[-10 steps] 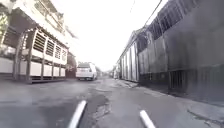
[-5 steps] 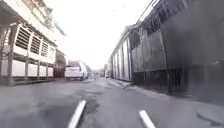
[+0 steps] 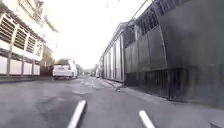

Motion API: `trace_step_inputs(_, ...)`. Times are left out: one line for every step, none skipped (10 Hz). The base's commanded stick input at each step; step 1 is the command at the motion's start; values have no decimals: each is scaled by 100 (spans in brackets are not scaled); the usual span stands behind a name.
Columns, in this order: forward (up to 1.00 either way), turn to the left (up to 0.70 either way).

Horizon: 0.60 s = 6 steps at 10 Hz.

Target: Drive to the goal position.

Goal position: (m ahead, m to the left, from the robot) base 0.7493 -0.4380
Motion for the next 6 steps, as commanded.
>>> trace_step_inputs(85, 0)
trace_step_inputs(85, 0)
trace_step_inputs(85, 0)
trace_step_inputs(85, 0)
trace_step_inputs(85, 0)
trace_step_inputs(85, 0)
